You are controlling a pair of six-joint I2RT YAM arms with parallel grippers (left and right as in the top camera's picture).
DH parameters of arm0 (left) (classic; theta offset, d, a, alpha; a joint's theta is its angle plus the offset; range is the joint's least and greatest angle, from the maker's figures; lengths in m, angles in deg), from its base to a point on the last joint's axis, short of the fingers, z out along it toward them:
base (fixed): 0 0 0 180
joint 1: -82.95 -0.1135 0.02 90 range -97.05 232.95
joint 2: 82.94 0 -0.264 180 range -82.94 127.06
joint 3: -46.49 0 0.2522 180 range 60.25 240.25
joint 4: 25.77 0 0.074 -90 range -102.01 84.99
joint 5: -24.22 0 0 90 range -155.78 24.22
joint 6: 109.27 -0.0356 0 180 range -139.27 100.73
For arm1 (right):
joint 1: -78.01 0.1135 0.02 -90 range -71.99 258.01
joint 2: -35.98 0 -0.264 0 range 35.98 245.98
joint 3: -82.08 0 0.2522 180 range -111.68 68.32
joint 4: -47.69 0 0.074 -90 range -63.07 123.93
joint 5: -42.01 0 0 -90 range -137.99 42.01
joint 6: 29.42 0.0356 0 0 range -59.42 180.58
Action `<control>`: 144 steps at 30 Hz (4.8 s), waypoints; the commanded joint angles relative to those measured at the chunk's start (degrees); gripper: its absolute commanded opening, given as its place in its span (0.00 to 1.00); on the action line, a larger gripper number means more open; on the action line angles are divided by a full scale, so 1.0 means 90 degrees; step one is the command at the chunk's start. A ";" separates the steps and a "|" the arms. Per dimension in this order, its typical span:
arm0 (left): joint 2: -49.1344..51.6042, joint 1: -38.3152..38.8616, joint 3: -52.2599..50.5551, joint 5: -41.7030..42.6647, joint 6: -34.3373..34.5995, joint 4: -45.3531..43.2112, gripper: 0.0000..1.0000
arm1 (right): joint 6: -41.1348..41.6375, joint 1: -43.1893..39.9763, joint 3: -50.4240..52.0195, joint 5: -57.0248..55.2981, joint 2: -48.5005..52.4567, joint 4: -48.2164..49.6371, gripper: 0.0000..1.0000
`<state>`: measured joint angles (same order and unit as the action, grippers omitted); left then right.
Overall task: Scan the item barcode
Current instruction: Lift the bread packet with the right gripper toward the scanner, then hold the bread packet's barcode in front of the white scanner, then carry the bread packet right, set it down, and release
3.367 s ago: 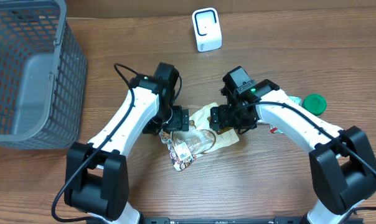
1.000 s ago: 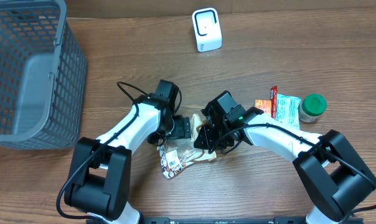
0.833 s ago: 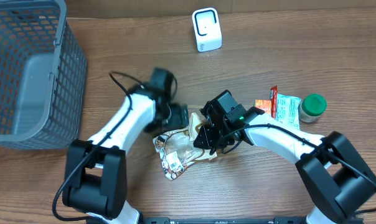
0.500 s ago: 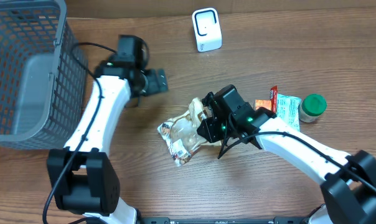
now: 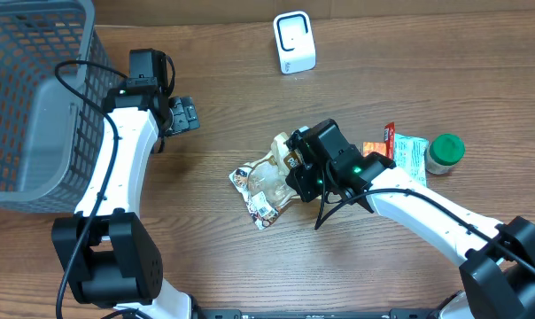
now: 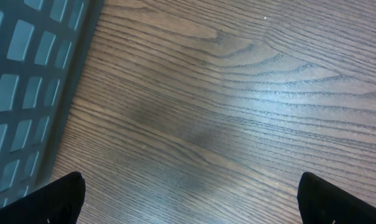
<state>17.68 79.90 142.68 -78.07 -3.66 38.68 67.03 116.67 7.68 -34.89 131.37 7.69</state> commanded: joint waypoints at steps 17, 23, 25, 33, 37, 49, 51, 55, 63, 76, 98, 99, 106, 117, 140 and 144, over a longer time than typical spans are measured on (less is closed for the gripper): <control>-0.0109 0.0007 0.0058 -0.0136 -0.0143 0.0005 1.00 | -0.5603 0.0019 -0.1741 -0.2465 -0.1299 0.1161 0.04; -0.0109 0.0007 0.0058 -0.0136 -0.0143 0.0005 1.00 | -0.6375 -0.0092 -0.1741 -0.2696 -0.1081 0.3147 0.03; -0.0109 0.0007 0.0058 -0.0136 -0.0143 0.0005 1.00 | -0.6540 -0.0374 -0.1768 -0.2693 -0.0901 0.3776 0.03; -0.0109 0.0007 0.0058 -0.0136 -0.0146 0.0002 1.00 | -0.6341 -0.1134 -0.2676 -0.2431 0.0457 0.4099 0.03; -0.0109 0.0007 0.0058 -0.0136 -0.0143 0.0005 1.00 | -0.6348 -0.1137 -0.3179 -0.2455 0.1205 0.4274 0.03; -0.0109 0.0007 0.0058 -0.0136 -0.0143 0.0005 1.00 | -0.7587 -0.1149 -0.3232 -0.2934 0.2873 0.6237 0.04; -0.0109 0.0010 0.0058 -0.0134 -0.0143 0.0005 1.00 | -0.7589 -0.1149 -0.3232 -0.2956 0.2958 0.6436 0.04; -0.0109 0.0007 0.0058 -0.0134 -0.0143 0.0005 1.00 | -0.7779 -0.1156 -0.3232 -0.3077 0.3113 0.6550 0.03; -0.0109 0.0007 0.0058 -0.0136 -0.0146 0.0005 1.00 | -0.7708 -0.1166 -0.3232 -0.3082 0.3371 0.6577 0.04; -0.0109 0.0007 0.0058 -0.0134 -0.0146 0.0005 1.00 | -0.6904 -0.1044 -0.3230 -0.3356 0.3631 0.6186 0.03; -0.0109 0.0007 0.0058 -0.0136 -0.0143 0.0005 1.00 | -0.4665 -0.0855 -0.3230 -0.3466 0.3507 0.5843 0.03; -0.0109 0.0007 0.0058 -0.0136 -0.0143 0.0005 1.00 | -0.4566 -0.0857 -0.3230 -0.3524 0.3509 0.5807 0.03; -0.0109 0.0007 0.0058 -0.0134 -0.0143 0.0005 1.00 | -0.3791 -0.0850 -0.3230 -0.3718 0.3128 0.5955 0.03; -0.0109 0.0007 0.0058 -0.0136 -0.0143 0.0005 1.00 | -0.2093 -0.0865 -0.3230 -0.3827 0.1076 0.2953 0.03; -0.0109 0.0007 0.0058 -0.0136 -0.0143 0.0005 1.00 | -0.1749 -0.1440 -0.2701 0.0301 0.0279 -0.4867 0.04; -0.0109 0.0007 0.0058 -0.0136 -0.0143 0.0005 1.00 | -0.1768 -0.1440 -0.2188 -0.0087 0.0296 -0.4469 0.04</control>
<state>17.68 79.90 142.70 -78.46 -4.33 38.82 51.52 103.97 -14.88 -33.53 134.30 -34.28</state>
